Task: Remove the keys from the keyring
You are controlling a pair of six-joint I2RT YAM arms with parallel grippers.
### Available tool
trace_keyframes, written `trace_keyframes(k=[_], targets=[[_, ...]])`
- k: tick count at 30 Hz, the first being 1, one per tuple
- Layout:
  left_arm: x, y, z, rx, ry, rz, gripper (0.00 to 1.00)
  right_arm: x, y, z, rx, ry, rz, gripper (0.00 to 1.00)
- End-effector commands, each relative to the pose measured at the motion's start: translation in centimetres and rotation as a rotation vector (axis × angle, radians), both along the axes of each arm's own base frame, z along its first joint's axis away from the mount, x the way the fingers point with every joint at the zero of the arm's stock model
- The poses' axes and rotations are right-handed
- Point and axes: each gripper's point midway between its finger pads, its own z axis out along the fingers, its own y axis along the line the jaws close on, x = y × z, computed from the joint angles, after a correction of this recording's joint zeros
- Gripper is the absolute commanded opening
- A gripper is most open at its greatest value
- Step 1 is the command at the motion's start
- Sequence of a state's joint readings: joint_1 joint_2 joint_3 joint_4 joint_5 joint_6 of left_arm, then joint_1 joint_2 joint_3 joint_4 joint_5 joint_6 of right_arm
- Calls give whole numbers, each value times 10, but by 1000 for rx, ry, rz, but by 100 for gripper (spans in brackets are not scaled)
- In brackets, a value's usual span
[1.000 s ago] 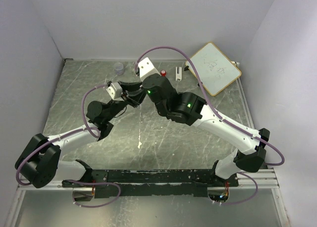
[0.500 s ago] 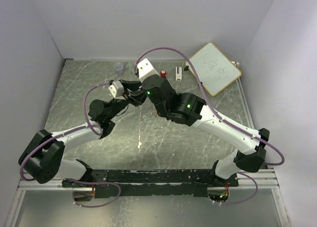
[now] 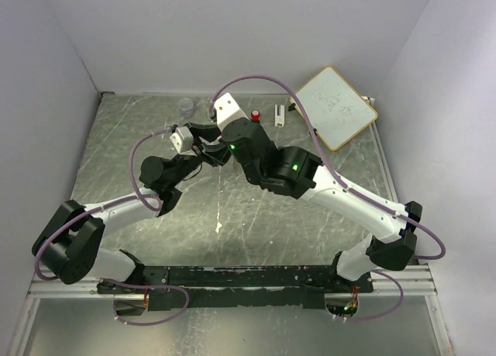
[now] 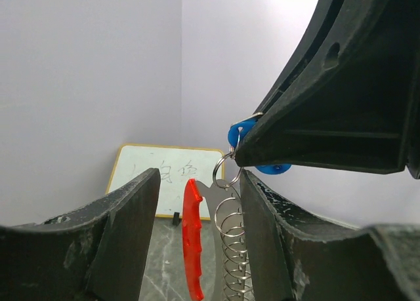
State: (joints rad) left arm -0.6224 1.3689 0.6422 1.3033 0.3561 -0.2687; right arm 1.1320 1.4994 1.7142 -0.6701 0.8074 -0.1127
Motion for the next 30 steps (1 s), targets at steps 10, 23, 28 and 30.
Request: trace_keyframes(k=[10, 23, 28, 30], targets=[[0, 0, 19, -31, -54, -11, 58, -5, 2, 14, 52, -25, 21, 0], [1, -1, 18, -39, -52, -12, 57, -7, 2, 12, 48, -24, 26, 0], [3, 1, 16, -34, -46, 2, 59, -8, 2, 12, 49, -26, 29, 0], [2, 1, 17, -38, -46, 1, 59, -8, 2, 11, 47, -24, 29, 0]])
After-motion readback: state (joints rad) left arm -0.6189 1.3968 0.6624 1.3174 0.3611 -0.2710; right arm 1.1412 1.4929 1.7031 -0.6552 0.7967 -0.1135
